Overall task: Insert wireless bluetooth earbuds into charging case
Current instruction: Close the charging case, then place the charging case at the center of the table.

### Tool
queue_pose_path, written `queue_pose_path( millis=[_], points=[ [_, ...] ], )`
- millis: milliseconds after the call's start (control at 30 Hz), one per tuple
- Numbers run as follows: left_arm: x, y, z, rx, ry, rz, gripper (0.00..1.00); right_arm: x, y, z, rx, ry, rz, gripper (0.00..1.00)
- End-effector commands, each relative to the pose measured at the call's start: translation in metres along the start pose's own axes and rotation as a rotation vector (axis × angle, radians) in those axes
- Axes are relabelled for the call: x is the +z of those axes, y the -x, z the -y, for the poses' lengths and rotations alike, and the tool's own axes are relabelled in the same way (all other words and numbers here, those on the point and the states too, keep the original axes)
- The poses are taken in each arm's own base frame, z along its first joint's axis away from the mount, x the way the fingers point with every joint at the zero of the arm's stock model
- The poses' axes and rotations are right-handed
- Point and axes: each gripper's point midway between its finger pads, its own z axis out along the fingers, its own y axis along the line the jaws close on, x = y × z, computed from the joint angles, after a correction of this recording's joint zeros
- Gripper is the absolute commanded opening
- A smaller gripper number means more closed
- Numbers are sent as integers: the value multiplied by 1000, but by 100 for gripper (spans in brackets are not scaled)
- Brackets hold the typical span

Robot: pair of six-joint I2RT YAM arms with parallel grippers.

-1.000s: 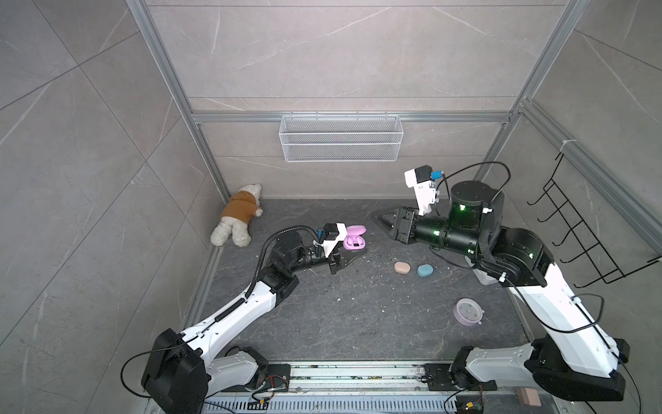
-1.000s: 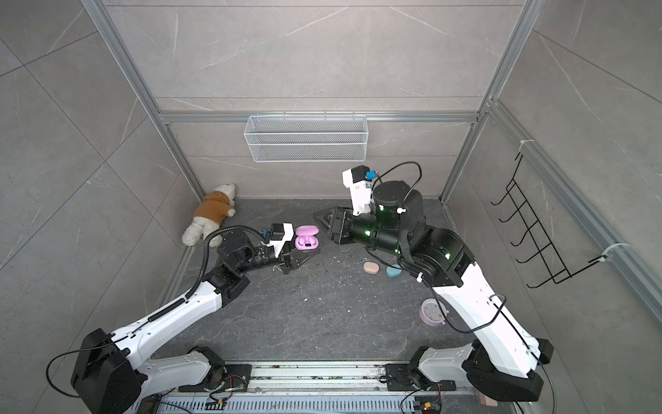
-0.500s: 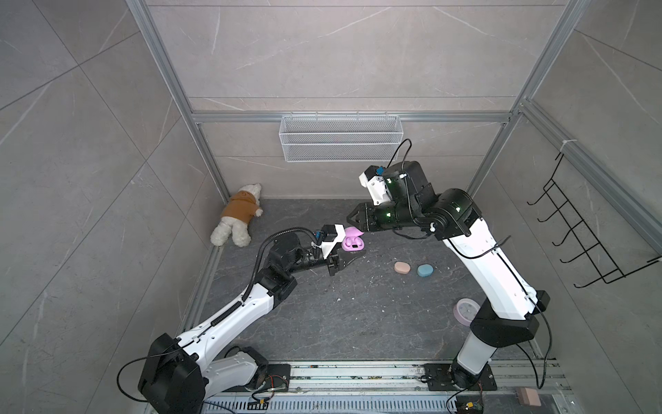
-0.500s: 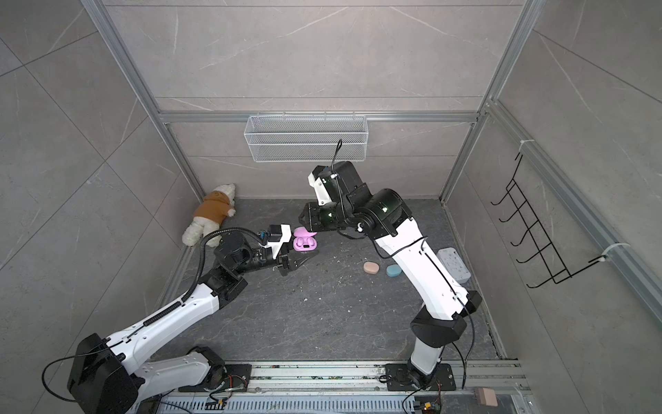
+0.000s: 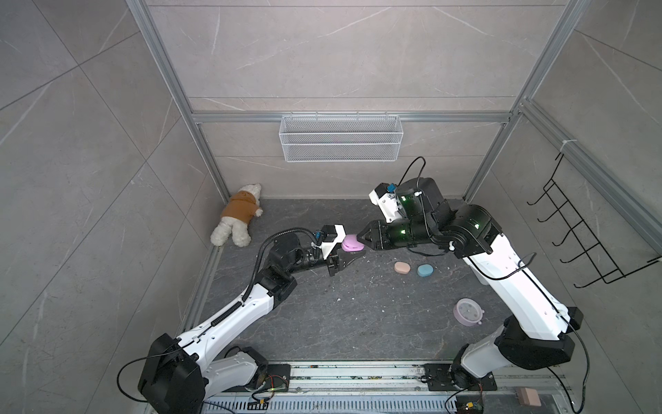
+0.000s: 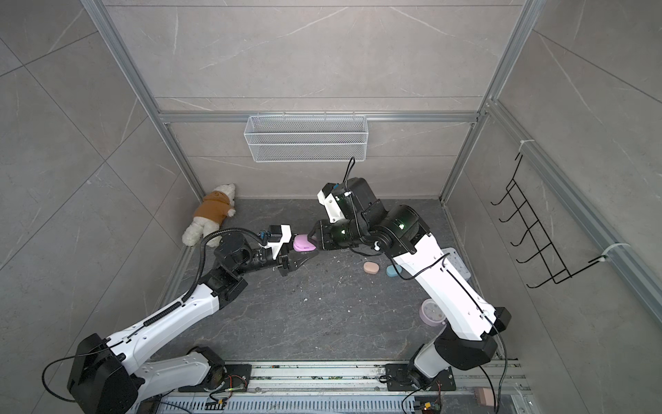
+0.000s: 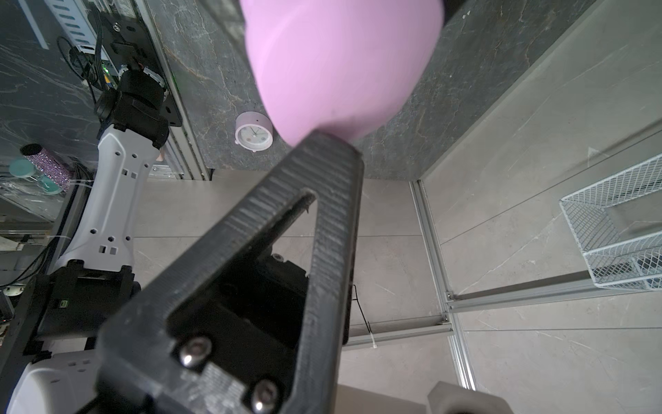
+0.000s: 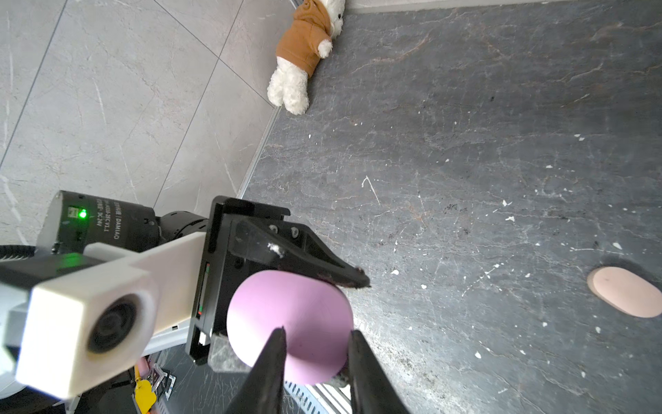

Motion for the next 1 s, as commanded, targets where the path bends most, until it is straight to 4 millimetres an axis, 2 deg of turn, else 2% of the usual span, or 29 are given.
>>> queue_pose_path(
  millis=[0,200,267,333,500,767,867,967],
  points=[
    [0,15,1,61,1,36,13,0,-2,-10,-10,37,-2,32],
    [0,15,2,63,-3,32,13,9,-10,-7,-27,4,-57,36],
    [0,12,1,63,-4,20,13,2,-2,-7,-29,-6,-12,49],
    [1,7,2,55,-9,6,13,-3,3,-9,-26,-3,13,57],
    [0,8,3,55,-12,10,13,10,-2,-7,-18,-6,-31,70],
    [-1,12,5,57,-20,15,13,29,-8,-7,-25,9,-82,78],
    [0,11,5,56,-23,14,13,33,-9,-7,-26,10,-93,77],
    [0,9,6,50,-27,7,13,35,-9,-7,-24,13,-90,72]
  ],
)
